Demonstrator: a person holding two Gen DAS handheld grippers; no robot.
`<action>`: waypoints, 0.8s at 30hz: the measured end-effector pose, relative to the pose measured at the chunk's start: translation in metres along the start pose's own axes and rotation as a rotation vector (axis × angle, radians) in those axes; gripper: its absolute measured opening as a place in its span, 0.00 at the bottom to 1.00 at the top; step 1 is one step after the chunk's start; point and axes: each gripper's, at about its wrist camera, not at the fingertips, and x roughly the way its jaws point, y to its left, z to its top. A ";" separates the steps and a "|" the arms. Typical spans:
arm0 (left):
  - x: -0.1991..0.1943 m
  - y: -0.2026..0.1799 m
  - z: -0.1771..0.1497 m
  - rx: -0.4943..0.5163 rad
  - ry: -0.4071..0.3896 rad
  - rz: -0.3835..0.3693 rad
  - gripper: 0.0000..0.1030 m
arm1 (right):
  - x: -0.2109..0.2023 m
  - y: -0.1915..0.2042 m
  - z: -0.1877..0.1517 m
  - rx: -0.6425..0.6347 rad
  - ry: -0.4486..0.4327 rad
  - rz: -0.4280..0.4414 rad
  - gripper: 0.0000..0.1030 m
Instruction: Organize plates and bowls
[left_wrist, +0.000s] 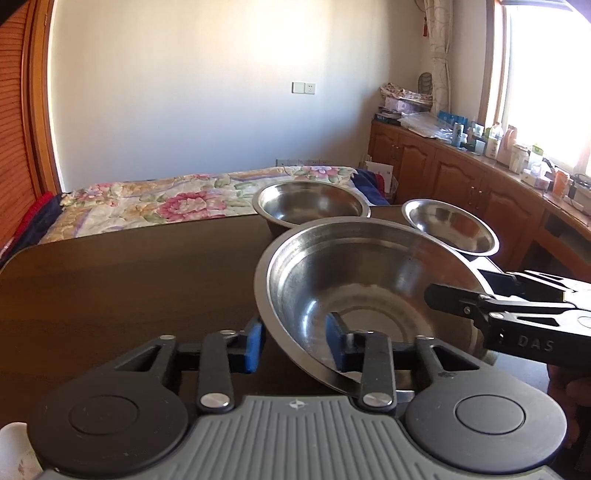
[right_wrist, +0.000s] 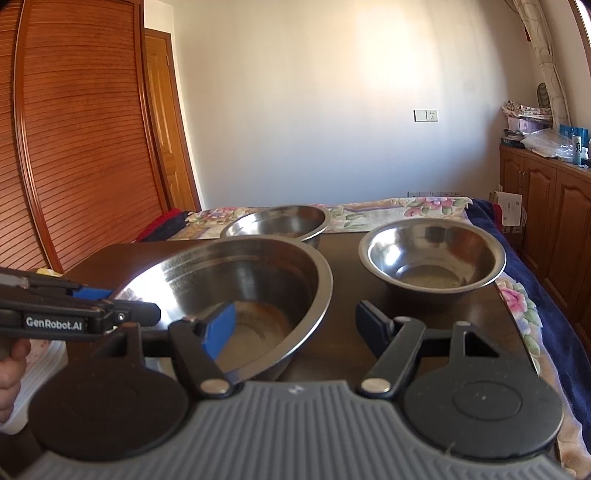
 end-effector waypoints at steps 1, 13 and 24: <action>-0.001 -0.001 0.000 0.001 0.001 -0.007 0.33 | 0.000 0.000 0.000 0.000 0.002 0.004 0.62; -0.020 -0.001 -0.003 0.002 -0.015 -0.026 0.33 | -0.001 -0.006 -0.002 0.041 0.017 0.035 0.29; -0.059 0.000 -0.012 0.018 -0.067 -0.033 0.33 | -0.030 0.010 0.005 0.024 -0.027 0.044 0.29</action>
